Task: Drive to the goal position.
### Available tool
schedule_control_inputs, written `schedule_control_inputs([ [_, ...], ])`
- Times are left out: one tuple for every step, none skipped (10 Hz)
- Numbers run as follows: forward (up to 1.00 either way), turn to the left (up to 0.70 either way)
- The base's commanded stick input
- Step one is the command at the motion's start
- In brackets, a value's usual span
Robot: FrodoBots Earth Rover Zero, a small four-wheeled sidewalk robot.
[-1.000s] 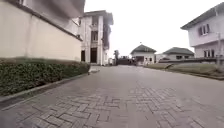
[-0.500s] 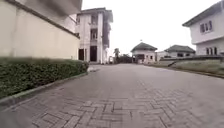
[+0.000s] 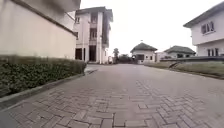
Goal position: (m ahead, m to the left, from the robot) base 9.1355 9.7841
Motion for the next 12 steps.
schedule_control_inputs([
  [0.70, 0.00],
  [0.70, 0.00],
  [0.70, 0.00],
  [0.70, 0.00],
  [0.70, 0.00],
  [0.70, 0.00],
  [0.70, 0.00],
  [0.70, 0.00],
  [0.70, 0.00],
  [0.70, 0.00],
  [0.70, 0.00],
  [0.70, 0.00],
])
